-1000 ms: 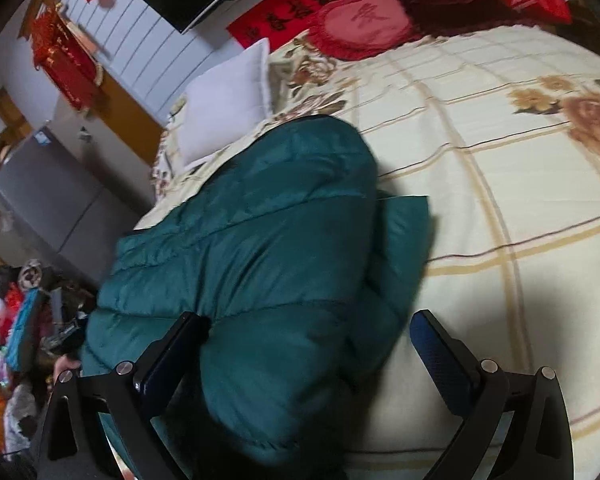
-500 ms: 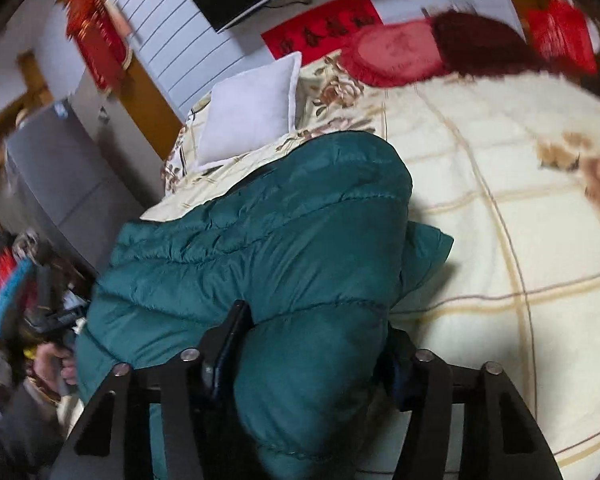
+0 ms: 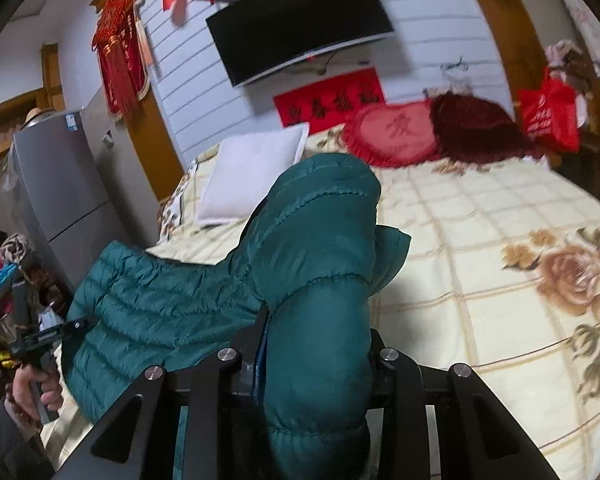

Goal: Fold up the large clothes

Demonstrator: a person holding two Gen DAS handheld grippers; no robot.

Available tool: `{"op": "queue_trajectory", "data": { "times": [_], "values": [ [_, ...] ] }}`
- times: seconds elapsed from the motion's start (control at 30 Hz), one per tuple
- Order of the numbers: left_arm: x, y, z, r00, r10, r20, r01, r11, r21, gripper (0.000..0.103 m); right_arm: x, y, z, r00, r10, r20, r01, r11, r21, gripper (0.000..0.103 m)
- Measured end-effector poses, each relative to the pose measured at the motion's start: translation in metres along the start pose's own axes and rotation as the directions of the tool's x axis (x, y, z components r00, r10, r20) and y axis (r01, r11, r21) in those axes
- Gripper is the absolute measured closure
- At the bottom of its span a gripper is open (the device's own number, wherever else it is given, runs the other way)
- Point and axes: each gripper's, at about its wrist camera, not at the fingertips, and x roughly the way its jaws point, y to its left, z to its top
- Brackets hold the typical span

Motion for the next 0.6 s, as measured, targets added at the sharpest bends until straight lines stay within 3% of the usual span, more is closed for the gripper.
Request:
{"op": "queue_trajectory", "data": {
  "times": [0.27,0.47,0.53,0.6],
  "values": [
    [-0.001,-0.041,0.003,0.997,-0.072,0.018,0.071,0.997,0.018,0.075,-0.037,-0.024,0.003,0.998,-0.031,0.062,0.029,0.999,0.025,0.073],
    [0.044,-0.036,-0.005,0.997,0.006,-0.081,-0.003,1.0,0.03,0.074,-0.016,-0.055,-0.011,0.999,-0.039,-0.007,0.039,0.995,0.086,0.073],
    [0.05,-0.031,-0.008,0.994,0.005,-0.105,-0.005,1.0,0.008,0.069,-0.005,-0.068,-0.022,0.998,-0.05,-0.037,0.055,0.989,0.139,0.069],
    [0.054,-0.03,-0.011,0.991,0.046,-0.126,-0.045,0.999,0.016,0.054,0.002,-0.082,-0.03,0.996,-0.051,-0.078,0.066,0.977,0.202,0.06]
  ]
}}
